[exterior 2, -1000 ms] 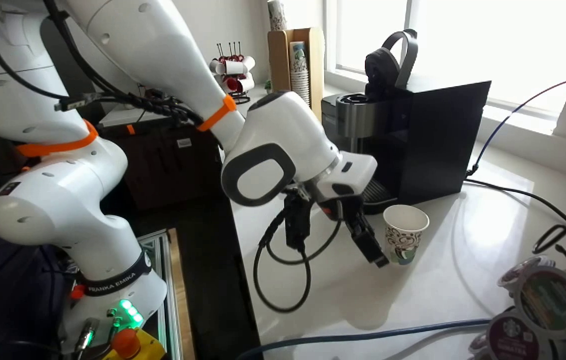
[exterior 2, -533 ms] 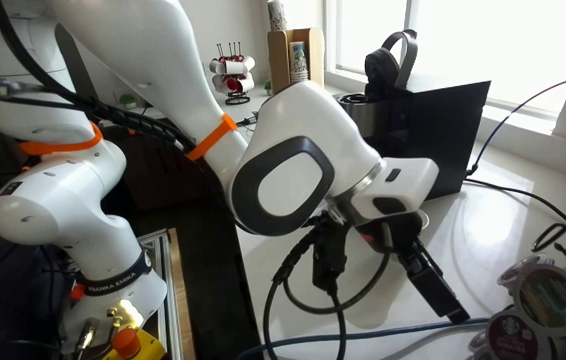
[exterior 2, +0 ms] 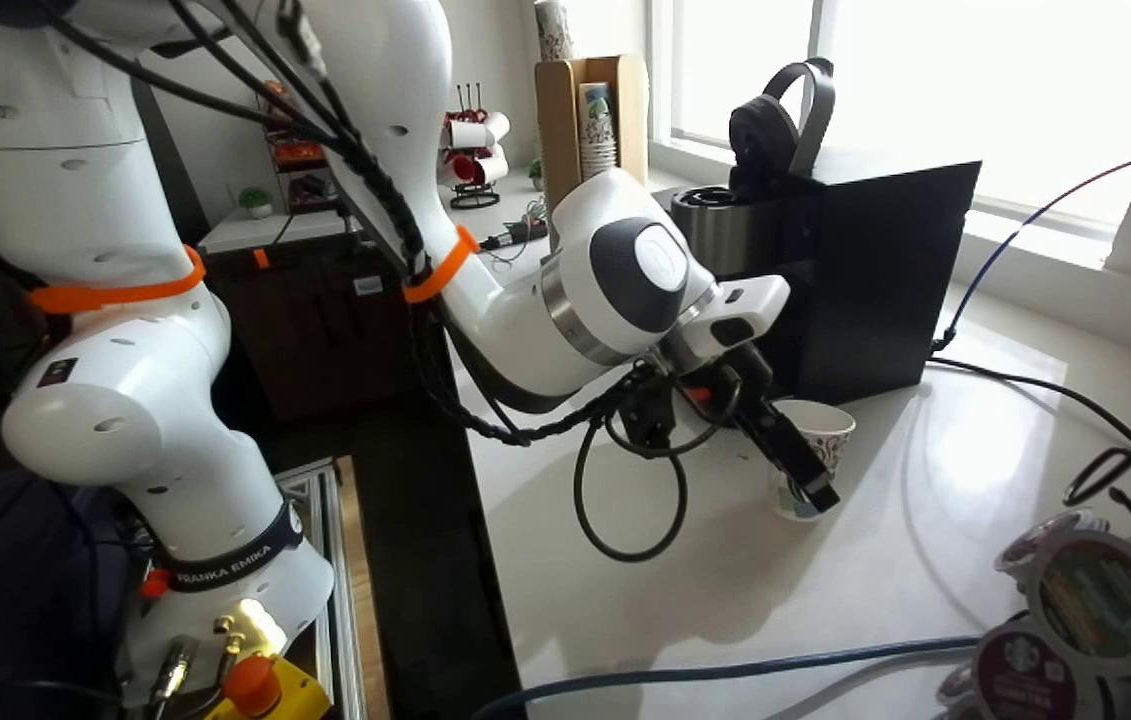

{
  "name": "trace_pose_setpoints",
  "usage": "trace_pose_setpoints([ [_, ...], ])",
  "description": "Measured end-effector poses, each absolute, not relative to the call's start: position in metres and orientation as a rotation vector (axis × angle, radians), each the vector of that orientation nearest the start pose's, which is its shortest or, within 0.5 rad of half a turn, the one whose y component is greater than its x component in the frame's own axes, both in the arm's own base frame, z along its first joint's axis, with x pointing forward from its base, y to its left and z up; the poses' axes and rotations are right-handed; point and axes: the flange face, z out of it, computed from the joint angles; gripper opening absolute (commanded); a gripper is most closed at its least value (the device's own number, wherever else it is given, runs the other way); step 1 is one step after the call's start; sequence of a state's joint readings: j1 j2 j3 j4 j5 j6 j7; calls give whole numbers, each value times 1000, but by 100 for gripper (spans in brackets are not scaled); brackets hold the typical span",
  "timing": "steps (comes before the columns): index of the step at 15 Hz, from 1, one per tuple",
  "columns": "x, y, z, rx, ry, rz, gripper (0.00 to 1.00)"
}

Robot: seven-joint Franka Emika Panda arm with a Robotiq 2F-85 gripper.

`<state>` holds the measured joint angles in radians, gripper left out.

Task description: Put the cup on the washing machine

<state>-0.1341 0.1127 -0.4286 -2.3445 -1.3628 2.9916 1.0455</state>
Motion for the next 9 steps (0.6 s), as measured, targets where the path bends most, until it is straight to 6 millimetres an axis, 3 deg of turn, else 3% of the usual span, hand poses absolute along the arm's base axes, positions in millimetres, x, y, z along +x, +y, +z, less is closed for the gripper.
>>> trace_pose_setpoints([
  [4, 467, -163, 271, -3439, 558, -849, 100],
  [6, 457, -154, 253, -3429, 610, -790, 100],
  [9, 446, -160, 241, -3434, 652, -788, 100],
])
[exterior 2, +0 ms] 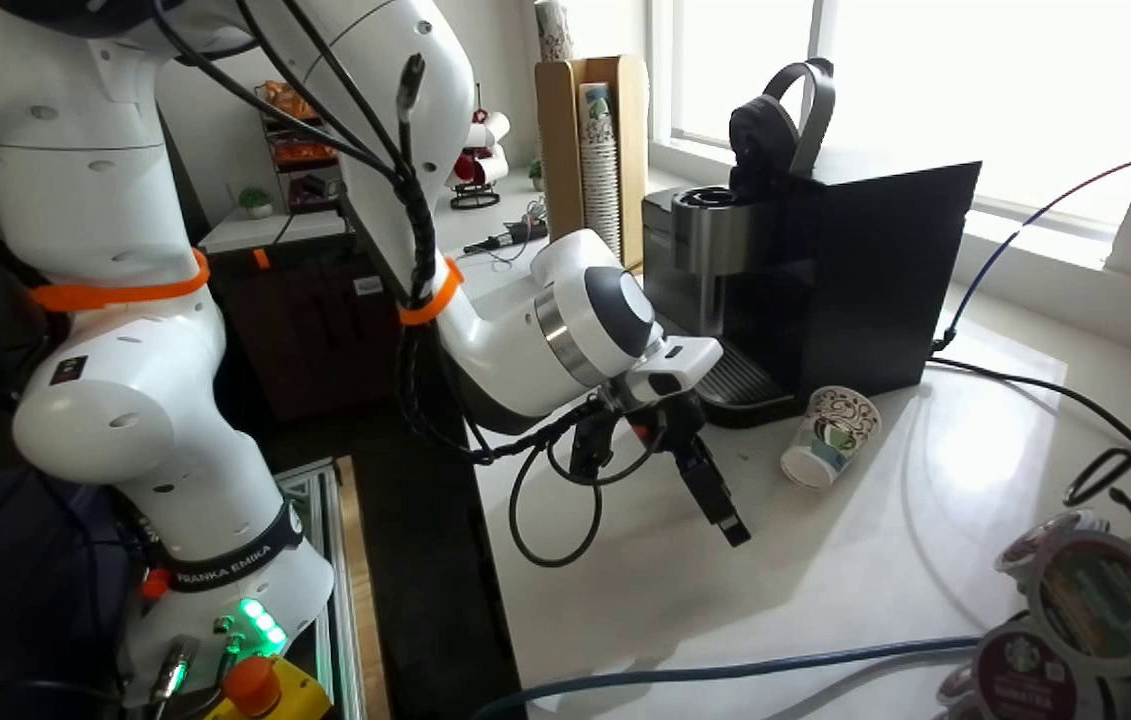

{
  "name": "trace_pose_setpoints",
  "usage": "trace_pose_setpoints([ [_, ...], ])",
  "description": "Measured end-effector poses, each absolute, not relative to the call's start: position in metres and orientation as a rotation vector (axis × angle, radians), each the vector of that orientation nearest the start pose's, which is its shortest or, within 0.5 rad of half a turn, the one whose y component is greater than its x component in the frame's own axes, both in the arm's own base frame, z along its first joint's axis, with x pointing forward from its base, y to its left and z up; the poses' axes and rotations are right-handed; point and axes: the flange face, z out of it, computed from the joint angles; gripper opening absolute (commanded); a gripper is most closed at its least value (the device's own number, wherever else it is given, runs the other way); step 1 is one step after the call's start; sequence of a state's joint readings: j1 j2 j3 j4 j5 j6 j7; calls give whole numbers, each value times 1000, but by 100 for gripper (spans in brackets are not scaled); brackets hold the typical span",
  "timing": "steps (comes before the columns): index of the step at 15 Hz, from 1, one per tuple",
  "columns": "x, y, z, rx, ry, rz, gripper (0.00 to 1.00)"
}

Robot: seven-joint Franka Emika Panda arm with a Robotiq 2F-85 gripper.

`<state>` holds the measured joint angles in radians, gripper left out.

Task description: Put the cup on the washing machine

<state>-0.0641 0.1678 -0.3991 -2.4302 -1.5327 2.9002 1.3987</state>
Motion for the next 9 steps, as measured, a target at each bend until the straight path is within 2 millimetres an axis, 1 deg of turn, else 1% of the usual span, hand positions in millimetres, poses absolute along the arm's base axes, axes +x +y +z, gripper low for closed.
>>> trace_pose_setpoints([
  [2, 447, -169, 247, -3461, 592, -852, 100],
  [4, 455, -174, 263, -3460, 456, -945, 100],
  [7, 469, -180, 290, -3372, 256, -1046, 100],
  [9, 469, -192, 300, -3299, 148, -1053, 100],
])
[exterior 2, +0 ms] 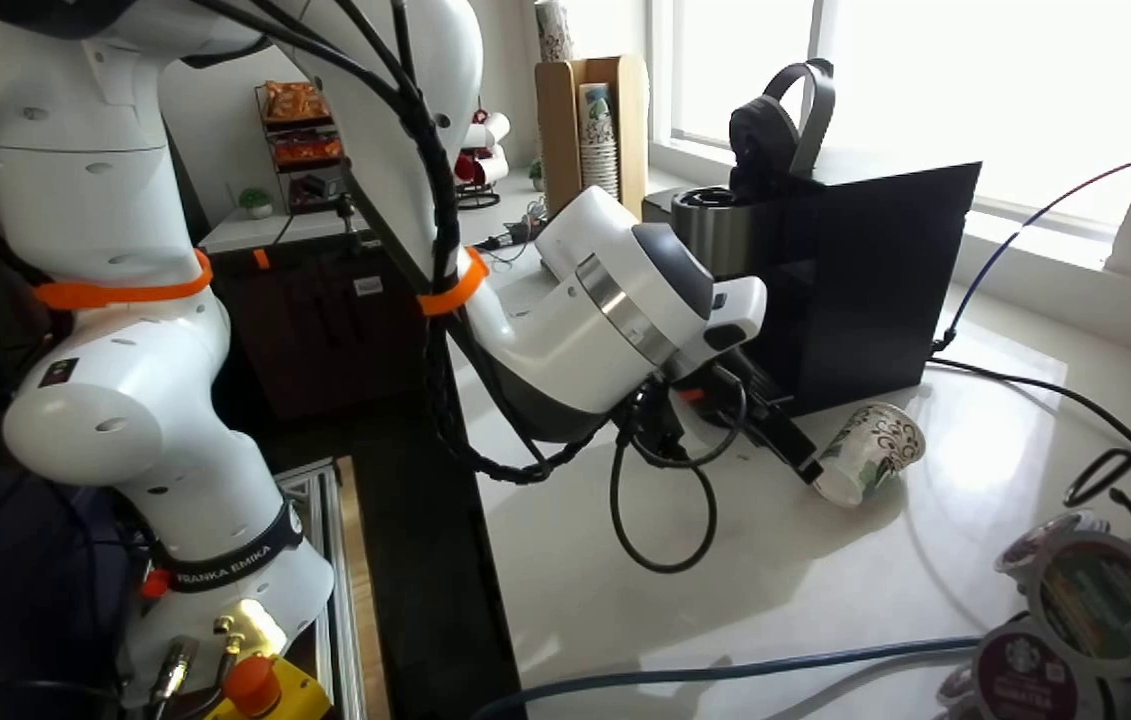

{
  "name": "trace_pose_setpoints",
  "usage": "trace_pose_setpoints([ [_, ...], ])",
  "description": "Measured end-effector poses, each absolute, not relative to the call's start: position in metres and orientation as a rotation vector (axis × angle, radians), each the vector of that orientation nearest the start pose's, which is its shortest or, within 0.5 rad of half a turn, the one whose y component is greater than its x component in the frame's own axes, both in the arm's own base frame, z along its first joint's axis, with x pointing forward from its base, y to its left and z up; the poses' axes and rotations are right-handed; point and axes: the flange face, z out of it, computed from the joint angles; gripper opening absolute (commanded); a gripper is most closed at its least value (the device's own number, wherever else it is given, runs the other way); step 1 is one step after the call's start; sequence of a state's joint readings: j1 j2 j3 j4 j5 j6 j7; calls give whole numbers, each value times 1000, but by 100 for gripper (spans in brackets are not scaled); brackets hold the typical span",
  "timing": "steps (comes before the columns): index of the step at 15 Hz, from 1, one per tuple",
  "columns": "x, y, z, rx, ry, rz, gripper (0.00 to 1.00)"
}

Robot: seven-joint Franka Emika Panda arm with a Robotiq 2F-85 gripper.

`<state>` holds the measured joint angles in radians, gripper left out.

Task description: Put the cup on the washing machine

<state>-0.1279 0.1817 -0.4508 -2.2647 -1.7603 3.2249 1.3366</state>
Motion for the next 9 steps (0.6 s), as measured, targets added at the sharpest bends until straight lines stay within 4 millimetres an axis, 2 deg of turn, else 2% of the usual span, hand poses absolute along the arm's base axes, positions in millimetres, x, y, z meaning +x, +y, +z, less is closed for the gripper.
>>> trace_pose_setpoints([
  [2, 462, -211, 297, -3250, 116, -1027, 100],
  [5, 473, -238, 281, -3232, 192, -1016, 100],
  [7, 485, -242, 269, -3223, 203, -1010, 100],
  [9, 499, -233, 260, -3211, 168, -1004, 100],
])
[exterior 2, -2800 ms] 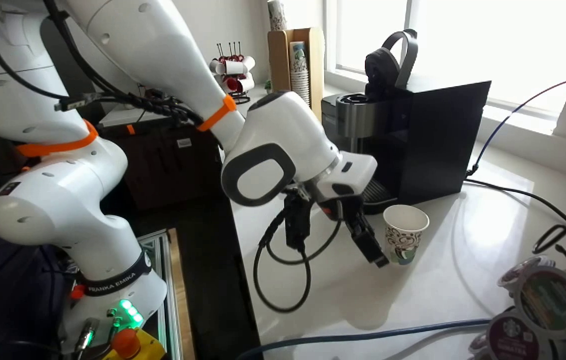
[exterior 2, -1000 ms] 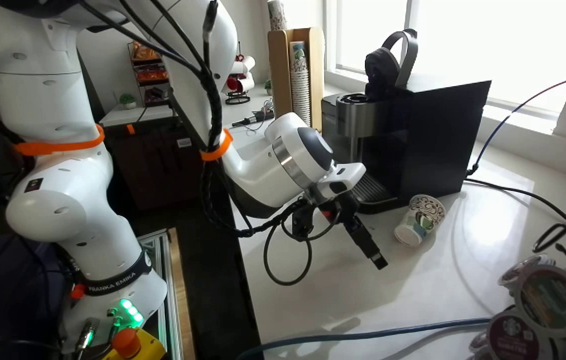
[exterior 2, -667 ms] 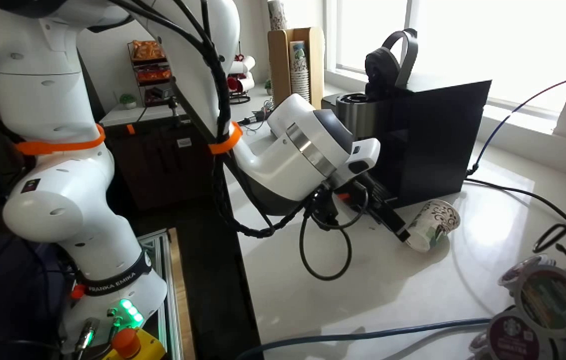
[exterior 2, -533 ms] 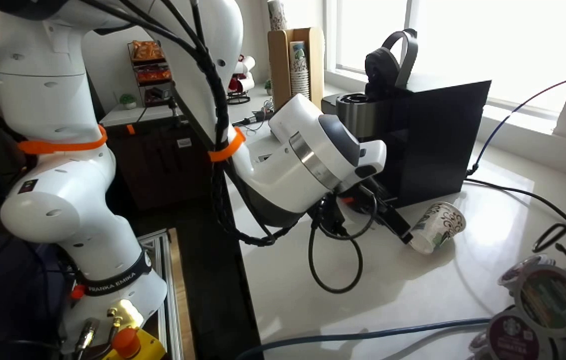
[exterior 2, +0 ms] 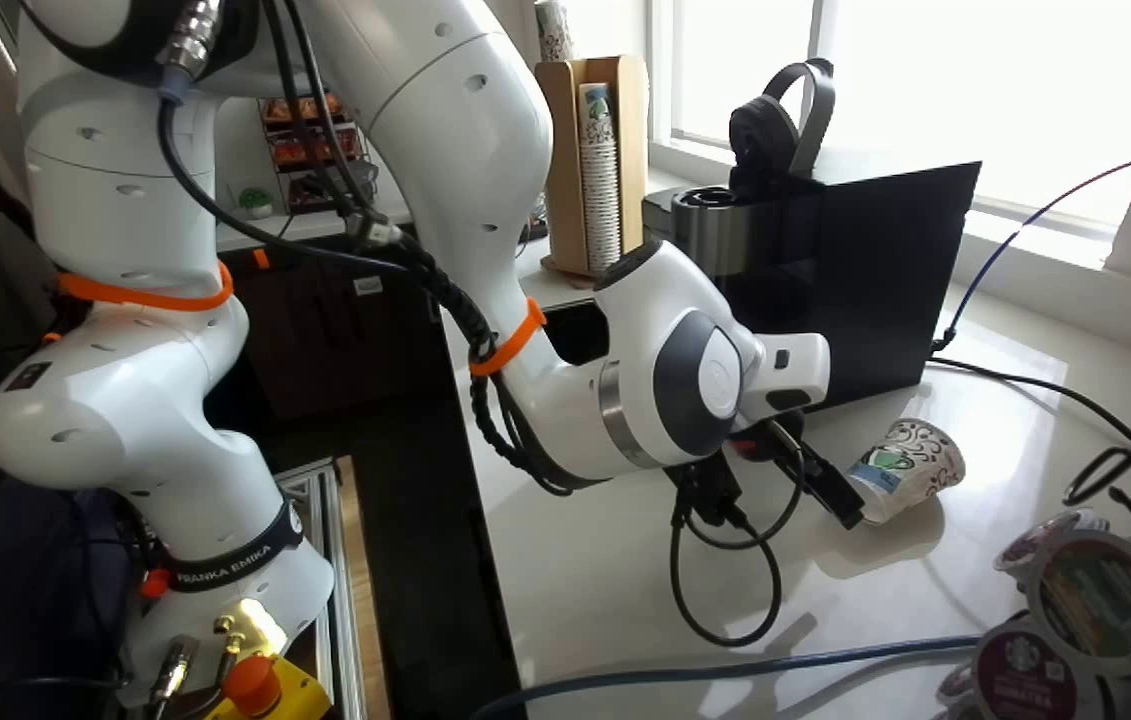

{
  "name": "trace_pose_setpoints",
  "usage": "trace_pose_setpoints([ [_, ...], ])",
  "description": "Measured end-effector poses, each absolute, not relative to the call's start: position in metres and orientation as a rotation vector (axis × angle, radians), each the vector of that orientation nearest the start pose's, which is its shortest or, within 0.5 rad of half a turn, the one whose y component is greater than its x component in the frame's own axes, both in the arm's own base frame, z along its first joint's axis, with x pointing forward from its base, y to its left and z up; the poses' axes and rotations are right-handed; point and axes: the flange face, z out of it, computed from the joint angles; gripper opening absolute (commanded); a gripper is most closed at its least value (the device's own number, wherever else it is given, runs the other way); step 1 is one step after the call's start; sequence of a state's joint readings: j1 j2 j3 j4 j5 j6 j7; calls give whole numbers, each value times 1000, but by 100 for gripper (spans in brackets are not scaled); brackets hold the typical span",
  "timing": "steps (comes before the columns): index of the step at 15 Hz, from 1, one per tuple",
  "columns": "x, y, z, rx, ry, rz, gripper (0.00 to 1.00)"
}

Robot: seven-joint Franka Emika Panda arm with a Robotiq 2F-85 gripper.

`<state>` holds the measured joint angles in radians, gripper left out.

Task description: Put the cup on the washing machine

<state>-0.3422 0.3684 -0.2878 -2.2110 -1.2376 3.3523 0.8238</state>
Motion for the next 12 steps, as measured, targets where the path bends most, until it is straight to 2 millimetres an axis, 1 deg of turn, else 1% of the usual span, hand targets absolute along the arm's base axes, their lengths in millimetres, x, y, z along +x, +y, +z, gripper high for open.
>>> trace_pose_setpoints([
  [3, 515, -213, 257, -3219, 132, -972, 100],
  [5, 517, -207, 254, -3266, 141, -899, 100],
  [7, 518, -204, 257, -3297, 156, -824, 100],
  [8, 520, -204, 264, -3296, 153, -812, 100],
  [10, 527, -209, 293, -3268, 187, -870, 100],
  [11, 528, -211, 304, -3272, 183, -895, 100],
  [12, 528, -210, 305, -3274, 182, -899, 100],
])
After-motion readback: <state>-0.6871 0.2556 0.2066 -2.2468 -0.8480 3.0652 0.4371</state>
